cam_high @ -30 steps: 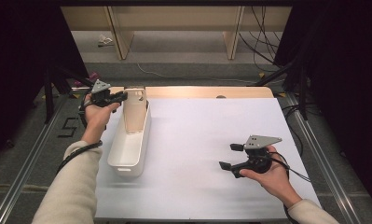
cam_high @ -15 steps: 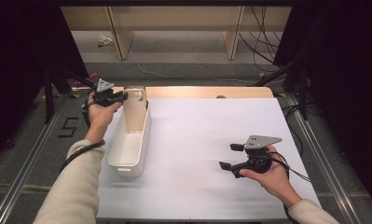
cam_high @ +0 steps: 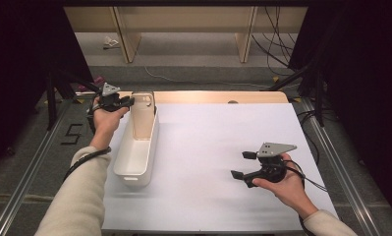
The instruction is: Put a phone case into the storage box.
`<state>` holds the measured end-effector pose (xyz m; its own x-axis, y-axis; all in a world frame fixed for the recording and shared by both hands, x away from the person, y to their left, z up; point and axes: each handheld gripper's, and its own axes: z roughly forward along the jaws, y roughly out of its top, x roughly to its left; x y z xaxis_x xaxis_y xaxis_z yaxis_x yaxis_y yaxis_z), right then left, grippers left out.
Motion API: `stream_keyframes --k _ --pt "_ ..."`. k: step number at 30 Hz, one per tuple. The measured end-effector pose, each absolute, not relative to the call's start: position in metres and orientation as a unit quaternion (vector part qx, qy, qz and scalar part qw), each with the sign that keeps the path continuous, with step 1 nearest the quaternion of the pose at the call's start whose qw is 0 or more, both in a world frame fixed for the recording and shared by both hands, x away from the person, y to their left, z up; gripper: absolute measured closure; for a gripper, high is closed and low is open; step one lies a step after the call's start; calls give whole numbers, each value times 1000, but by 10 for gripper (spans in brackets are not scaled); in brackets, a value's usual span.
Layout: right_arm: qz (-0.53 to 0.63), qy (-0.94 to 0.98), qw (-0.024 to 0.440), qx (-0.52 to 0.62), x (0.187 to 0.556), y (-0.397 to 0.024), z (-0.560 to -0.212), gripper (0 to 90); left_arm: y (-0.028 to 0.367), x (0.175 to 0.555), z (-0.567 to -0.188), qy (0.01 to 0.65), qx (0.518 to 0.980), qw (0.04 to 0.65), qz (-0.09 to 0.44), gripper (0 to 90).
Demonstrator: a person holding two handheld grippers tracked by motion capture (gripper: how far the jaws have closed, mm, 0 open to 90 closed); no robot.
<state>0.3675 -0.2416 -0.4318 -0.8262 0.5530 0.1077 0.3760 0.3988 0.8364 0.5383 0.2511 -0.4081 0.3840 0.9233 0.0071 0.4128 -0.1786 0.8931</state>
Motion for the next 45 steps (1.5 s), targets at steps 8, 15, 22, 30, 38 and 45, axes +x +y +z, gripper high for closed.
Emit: stream_keyframes --k 8,15,22,30,38,45 --pt "472 831 94 279 368 -242 -432 167 249 539 -406 470 709 433 298 733" --pt "472 831 94 279 368 -242 -432 167 251 538 -403 473 708 427 304 733" --pt "472 831 94 279 367 -242 -432 167 251 537 -403 473 707 428 305 737" --pt "472 831 94 279 367 -241 -432 167 249 534 -403 487 699 431 298 794" --pt "471 832 94 278 368 -241 -432 167 246 533 -403 500 696 425 292 852" --pt "470 832 93 278 367 -241 -432 167 246 535 -405 508 695 421 285 875"
